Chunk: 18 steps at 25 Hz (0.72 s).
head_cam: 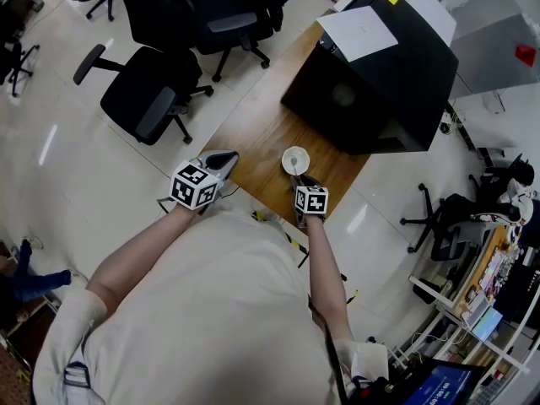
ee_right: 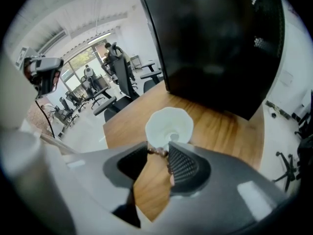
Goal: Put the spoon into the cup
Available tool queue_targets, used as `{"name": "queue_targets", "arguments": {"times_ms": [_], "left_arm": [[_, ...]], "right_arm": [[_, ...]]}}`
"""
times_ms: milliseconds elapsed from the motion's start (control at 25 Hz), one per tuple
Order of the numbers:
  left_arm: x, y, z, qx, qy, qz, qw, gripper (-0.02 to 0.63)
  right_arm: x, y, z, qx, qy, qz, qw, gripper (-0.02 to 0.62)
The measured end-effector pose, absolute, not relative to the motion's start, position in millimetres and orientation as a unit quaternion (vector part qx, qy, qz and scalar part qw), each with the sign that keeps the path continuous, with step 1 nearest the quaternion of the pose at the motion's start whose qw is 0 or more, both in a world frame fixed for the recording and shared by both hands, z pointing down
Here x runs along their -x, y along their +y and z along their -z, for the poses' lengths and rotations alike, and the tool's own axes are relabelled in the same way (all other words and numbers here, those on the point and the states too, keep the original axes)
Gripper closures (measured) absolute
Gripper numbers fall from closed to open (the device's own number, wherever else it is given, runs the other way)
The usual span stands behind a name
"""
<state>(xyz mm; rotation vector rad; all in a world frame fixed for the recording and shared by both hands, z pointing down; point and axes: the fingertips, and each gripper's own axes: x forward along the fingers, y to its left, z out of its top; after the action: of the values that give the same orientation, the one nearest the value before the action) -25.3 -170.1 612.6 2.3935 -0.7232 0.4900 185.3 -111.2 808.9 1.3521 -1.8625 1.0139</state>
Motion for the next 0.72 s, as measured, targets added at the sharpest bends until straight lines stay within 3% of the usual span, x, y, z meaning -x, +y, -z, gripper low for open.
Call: {"name": "queue_targets", "arguments": {"times_ms": [240,720], "left_arm": [[47.1,-174.4,-613.6,-0.901,-0.260,-0.184,0.295,0.604],[114.1,-217.5,-612.3,-0.919,-0.197,-0.203,0.274,0.606]], "right_arm": [[-190.7,-113.8,-791.2,-0.561,-0.685,-0.368,0.284,0.420],[-143.7,-109.5,-714.7,-0.679,-0.641,-0.322,0.157,0.420]]}}
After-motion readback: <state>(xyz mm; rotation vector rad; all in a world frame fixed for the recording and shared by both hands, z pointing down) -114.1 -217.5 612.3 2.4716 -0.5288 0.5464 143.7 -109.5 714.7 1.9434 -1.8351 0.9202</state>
